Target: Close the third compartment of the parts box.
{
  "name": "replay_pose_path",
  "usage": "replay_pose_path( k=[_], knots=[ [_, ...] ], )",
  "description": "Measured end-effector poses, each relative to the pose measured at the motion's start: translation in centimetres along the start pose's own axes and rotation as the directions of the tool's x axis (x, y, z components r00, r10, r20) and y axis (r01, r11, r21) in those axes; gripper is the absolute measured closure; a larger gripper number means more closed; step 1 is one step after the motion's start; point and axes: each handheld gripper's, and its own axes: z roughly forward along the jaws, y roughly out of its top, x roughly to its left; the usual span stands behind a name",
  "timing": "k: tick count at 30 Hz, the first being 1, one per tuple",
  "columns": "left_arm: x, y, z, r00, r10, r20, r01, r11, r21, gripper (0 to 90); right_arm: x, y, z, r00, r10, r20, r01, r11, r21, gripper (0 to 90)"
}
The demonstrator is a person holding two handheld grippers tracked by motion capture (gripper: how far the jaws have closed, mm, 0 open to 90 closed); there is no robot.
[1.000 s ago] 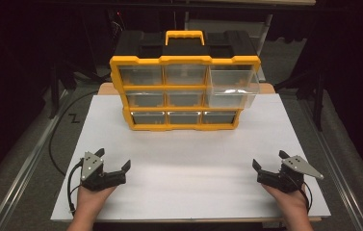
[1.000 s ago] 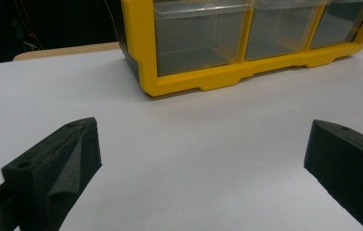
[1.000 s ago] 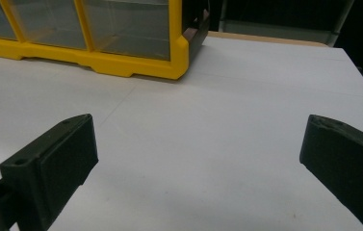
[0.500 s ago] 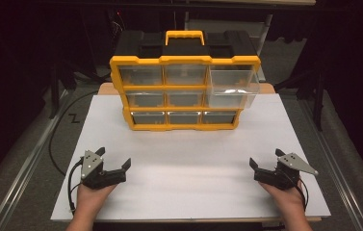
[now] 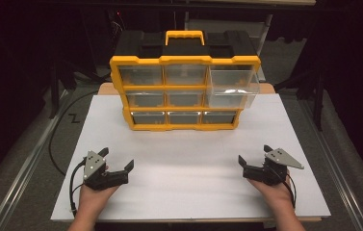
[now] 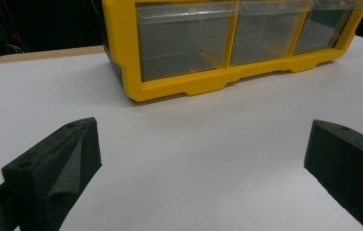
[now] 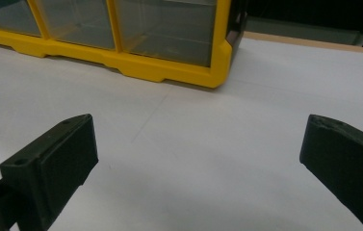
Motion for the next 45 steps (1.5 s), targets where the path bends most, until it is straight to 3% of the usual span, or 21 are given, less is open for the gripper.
replay_pose_path(
  k=[12,22,31,34,41,45],
  knots=[
    [-0.1,0.0,-0.1,0.9997,0.016,-0.016,-0.016,0.9997,-0.019,0.2,1.7,1.0,1.8,0.9984,-0.040,-0.041,0.040,0.999,0.000,1.2],
    [-0.1,-0.1,-0.2,0.9997,0.022,-0.012,-0.022,0.9997,-0.014,0.2,1.3,1.3,3.5,0.9994,-0.003,-0.034,0.003,1.000,0.005,4.1],
    [0.0,-0.1,-0.3,0.9999,0.012,-0.007,-0.012,0.9998,-0.016,0.2,1.6,1.1,2.4,0.9989,-0.015,-0.045,0.014,1.000,-0.023,8.6],
    [0.1,-0.1,-0.2,1.0000,0.004,-0.009,-0.004,0.9999,-0.016,0.2,1.5,1.0,2.0,0.9994,-0.015,-0.030,0.014,0.999,-0.036,16.8],
    [0.1,-0.1,-0.2,1.0000,0.003,-0.008,-0.003,0.9999,-0.014,0.2,1.3,0.8,1.8,0.9999,-0.003,-0.013,0.002,1.000,-0.024,21.6],
    [0.2,-0.2,-0.2,1.0000,-0.002,-0.009,0.002,0.9999,-0.015,0.2,1.2,0.7,1.6,0.9999,0.002,-0.013,-0.002,1.000,-0.013,28.8]
  ],
)
